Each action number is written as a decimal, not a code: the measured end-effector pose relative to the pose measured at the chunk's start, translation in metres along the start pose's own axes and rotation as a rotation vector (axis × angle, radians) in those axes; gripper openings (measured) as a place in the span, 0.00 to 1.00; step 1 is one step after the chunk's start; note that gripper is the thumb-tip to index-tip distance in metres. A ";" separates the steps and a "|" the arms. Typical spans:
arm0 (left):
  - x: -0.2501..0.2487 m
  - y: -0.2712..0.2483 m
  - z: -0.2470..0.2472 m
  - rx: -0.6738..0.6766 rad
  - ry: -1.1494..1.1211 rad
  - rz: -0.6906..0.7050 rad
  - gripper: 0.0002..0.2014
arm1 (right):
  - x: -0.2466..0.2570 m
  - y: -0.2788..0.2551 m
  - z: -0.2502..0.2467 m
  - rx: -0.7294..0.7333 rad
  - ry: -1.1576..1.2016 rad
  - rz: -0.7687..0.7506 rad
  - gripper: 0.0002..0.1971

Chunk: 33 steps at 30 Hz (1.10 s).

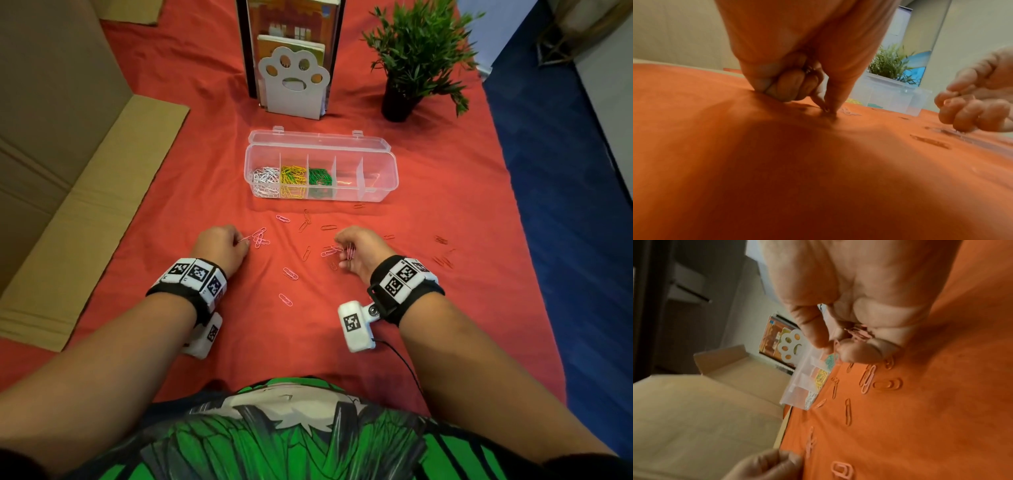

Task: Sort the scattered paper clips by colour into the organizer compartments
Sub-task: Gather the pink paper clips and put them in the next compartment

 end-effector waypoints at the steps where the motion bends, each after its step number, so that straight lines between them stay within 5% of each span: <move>1: 0.002 0.000 0.001 0.024 -0.049 -0.033 0.09 | 0.001 0.001 0.000 -0.012 -0.119 -0.037 0.11; 4: 0.005 -0.002 0.003 0.139 -0.454 -0.209 0.10 | 0.005 0.005 0.001 -0.055 -0.565 -0.180 0.13; 8: -0.008 -0.015 0.007 0.347 -1.241 -0.397 0.06 | 0.006 0.007 0.005 -0.057 -0.710 -0.249 0.12; 13: -0.013 -0.023 0.000 0.471 -1.523 -0.401 0.13 | 0.011 0.008 0.004 -0.139 -0.959 -0.364 0.07; 18: -0.009 -0.011 0.009 0.353 -1.192 -0.444 0.16 | 0.002 0.004 -0.004 -0.124 -1.105 -0.378 0.08; 24: -0.013 0.002 -0.010 -0.024 -0.266 -0.112 0.15 | 0.008 -0.002 0.000 -0.130 -1.185 -0.534 0.11; 29: -0.022 0.001 0.001 0.006 0.015 -0.006 0.17 | 0.001 -0.005 0.021 -0.069 -1.378 -0.646 0.12; 33: -0.025 -0.002 0.005 0.025 0.032 0.015 0.11 | -0.002 -0.003 0.025 -0.082 -1.413 -0.655 0.09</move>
Point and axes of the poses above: each hand's wrist, its own y-axis towards the middle knuckle, its own z-axis out of the palm, x = y × z, the point moved 6 cm from there along y, towards the middle knuckle, and after that the axes turned 6 degrees about y, right-handed, at the moved point
